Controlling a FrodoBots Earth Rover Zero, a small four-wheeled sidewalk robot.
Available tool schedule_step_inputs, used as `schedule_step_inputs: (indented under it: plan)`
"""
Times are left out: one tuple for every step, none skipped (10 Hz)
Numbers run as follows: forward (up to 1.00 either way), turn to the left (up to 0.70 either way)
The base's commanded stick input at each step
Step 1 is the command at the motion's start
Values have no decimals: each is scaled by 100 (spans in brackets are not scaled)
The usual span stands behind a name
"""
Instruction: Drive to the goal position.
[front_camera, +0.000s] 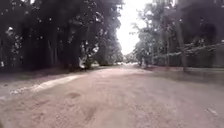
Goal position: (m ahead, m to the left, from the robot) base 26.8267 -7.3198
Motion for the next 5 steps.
schedule_step_inputs:
  plan:
    - [70,0]
    - [70,0]
    - [70,0]
    - [70,0]
    - [70,0]
